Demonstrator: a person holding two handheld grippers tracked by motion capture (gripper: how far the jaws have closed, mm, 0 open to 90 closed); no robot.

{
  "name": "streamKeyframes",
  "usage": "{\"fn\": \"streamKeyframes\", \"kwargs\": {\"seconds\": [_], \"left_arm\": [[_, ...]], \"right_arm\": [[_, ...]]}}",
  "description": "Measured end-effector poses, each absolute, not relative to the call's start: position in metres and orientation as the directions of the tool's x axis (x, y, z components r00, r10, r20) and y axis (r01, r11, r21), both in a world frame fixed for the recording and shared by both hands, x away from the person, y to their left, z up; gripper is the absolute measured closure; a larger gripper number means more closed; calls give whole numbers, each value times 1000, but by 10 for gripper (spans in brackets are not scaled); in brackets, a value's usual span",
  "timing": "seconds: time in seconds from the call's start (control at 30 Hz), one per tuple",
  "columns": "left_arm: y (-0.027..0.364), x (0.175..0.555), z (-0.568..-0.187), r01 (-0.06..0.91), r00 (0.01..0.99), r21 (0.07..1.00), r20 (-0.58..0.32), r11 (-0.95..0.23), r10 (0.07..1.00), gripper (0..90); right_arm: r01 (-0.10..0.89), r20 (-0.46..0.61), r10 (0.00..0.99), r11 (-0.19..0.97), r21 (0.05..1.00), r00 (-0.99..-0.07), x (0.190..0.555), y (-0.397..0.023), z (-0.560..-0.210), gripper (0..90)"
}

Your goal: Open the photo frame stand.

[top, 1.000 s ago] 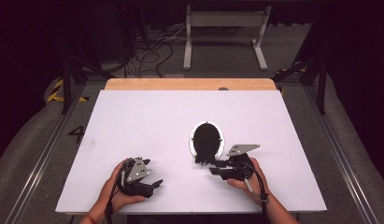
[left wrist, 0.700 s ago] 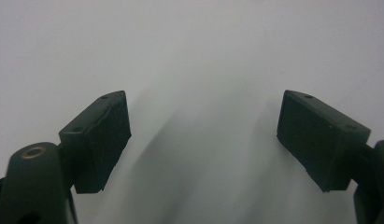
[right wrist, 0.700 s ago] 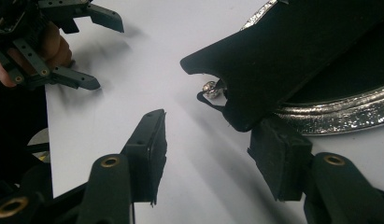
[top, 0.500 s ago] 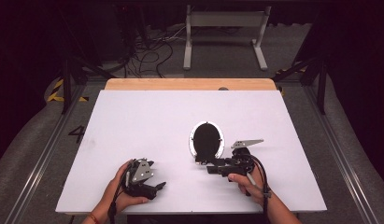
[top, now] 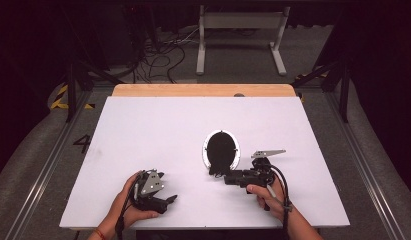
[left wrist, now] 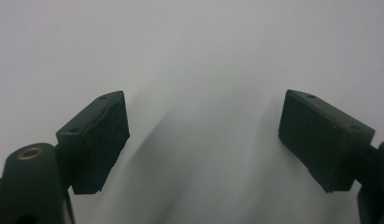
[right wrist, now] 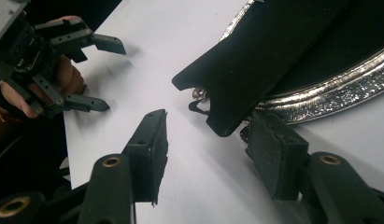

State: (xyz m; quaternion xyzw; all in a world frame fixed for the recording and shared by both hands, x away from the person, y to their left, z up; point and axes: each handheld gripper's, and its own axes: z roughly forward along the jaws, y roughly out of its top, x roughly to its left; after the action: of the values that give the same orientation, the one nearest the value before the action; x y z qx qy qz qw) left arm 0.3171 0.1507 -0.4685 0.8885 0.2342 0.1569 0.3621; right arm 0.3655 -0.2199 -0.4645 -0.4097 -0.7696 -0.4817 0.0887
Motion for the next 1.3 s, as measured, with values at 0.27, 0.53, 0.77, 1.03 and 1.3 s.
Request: {"fn": "streamKeyframes", "kwargs": {"seconds": [0.27,0.53,0.77,1.03,1.3], "left_arm": [[147,318,-467,307,840,722,100,-620,533,174],[135,330,-456,301,845,743,84,-598,529,176],[121,348,-451,281,854,734,103,-618,510,181],[111,380,-452,334,842,741,44,-583,538,182],[96,409,-456,388,824,743,-15,-545,567,175]], "right_arm": [[757,590,553,117,643,-588,372,-223,-465,586],[808,664,558,21,588,-498,385,-220,-469,559],[807,688,519,7,590,-507,395,-212,-469,528],[801,674,522,31,598,-523,396,-211,-468,541],[767,634,516,72,637,-576,395,-212,-470,565]]}}
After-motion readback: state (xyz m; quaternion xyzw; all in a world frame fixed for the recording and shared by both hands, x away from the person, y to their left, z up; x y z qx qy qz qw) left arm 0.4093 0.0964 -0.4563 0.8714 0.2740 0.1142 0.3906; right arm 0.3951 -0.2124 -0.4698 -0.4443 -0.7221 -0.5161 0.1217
